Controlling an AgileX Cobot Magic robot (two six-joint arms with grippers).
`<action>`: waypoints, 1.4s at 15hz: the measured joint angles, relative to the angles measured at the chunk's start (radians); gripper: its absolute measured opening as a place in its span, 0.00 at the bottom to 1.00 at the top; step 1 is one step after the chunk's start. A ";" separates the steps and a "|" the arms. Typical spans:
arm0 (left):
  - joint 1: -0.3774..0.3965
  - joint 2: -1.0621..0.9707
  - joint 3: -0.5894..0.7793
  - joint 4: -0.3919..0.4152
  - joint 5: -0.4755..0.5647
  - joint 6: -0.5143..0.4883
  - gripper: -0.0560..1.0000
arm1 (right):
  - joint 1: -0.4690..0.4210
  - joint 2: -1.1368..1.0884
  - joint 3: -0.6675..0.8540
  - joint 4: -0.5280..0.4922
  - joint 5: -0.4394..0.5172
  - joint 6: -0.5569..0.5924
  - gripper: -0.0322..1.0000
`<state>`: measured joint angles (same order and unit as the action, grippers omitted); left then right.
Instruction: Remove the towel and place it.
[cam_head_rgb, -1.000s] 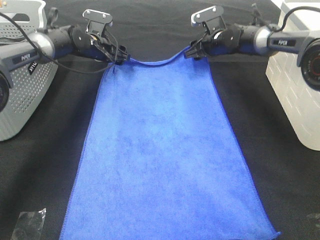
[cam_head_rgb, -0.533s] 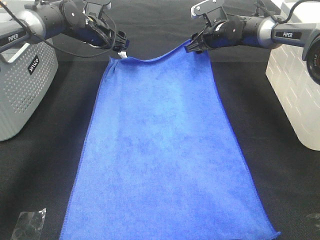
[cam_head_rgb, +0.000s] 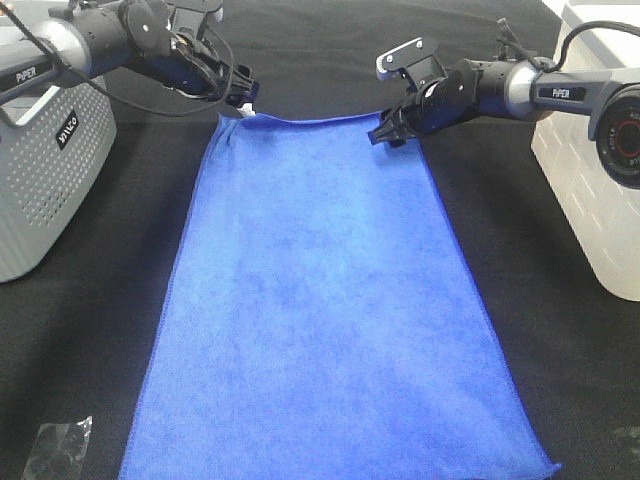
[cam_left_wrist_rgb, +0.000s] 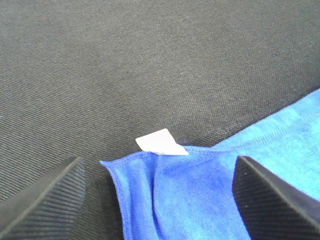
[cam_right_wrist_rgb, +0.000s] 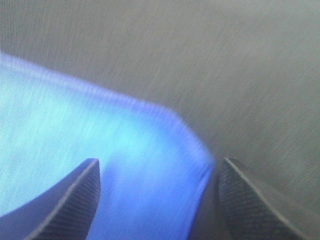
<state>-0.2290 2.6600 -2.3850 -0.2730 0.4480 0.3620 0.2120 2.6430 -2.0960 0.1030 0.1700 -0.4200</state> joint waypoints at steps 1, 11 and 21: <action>0.000 0.000 0.000 0.000 0.000 0.000 0.78 | 0.000 0.000 0.000 0.000 0.029 0.000 0.69; 0.000 -0.001 0.000 0.026 0.228 -0.016 0.78 | 0.000 -0.176 0.001 -0.048 0.442 0.004 0.69; 0.000 0.058 0.000 -0.168 0.078 -0.022 0.78 | 0.000 -0.245 0.001 0.053 0.708 0.042 0.69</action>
<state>-0.2290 2.7180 -2.3850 -0.4410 0.5260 0.3400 0.2120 2.3980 -2.0950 0.1560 0.8780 -0.3780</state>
